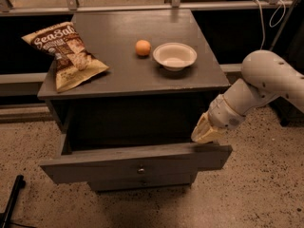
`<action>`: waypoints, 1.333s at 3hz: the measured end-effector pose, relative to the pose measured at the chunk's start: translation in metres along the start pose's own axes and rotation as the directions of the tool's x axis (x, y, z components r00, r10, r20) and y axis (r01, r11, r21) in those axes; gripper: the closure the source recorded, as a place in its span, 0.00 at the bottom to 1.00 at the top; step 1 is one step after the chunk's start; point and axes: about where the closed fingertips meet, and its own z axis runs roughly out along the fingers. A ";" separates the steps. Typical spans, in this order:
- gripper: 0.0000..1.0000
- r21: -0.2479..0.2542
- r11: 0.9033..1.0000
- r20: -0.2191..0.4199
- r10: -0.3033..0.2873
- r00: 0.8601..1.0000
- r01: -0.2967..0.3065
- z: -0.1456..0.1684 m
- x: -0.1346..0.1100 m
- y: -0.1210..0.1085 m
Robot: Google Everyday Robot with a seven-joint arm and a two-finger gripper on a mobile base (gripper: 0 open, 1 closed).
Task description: Open top drawer
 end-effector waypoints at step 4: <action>1.00 -0.041 0.999 0.061 -0.009 0.998 0.011 0.065 0.006 -0.019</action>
Offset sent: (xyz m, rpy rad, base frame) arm 0.0518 0.0050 -0.0469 0.0200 -0.0427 -0.0347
